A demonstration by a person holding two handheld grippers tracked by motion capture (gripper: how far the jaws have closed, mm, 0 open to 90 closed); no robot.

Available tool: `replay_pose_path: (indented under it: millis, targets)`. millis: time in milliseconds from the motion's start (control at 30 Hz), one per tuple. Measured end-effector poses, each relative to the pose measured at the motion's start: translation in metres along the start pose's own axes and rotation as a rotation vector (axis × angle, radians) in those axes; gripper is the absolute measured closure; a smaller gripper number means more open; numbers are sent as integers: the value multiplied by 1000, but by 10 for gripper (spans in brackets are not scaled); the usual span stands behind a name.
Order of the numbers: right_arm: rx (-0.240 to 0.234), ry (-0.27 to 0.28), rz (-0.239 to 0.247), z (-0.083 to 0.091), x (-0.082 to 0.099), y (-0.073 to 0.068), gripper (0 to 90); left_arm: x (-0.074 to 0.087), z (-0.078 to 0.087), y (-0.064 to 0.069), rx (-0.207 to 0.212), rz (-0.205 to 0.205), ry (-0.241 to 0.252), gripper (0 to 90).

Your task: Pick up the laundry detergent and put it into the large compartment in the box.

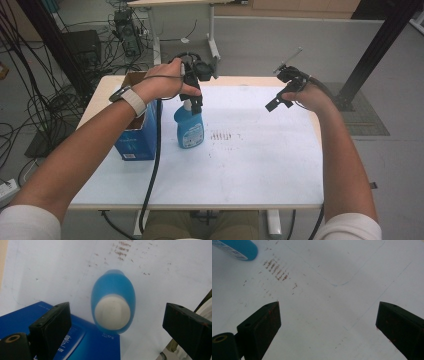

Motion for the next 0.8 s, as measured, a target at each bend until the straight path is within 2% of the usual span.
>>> replay_pose_path:
  millis: [267, 800]
  targets:
    - [1, 1, 1, 0, 0, -1, 58, -1, -5, 0, 4, 0, -7, 88]
    - [2, -1, 1, 0, -1, -1, 60, 1, -5, -2, 3, 5, 6, 91]
Point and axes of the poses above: each handheld gripper's, and its own axes: z roughly backward along the jaws, x roughly out of its underside, y roughly to its right, the point moved 3 cm from there along -z, roughly forward along the jaws, and after that the axes turned 13 degrees about x, right-handed, at the moved point
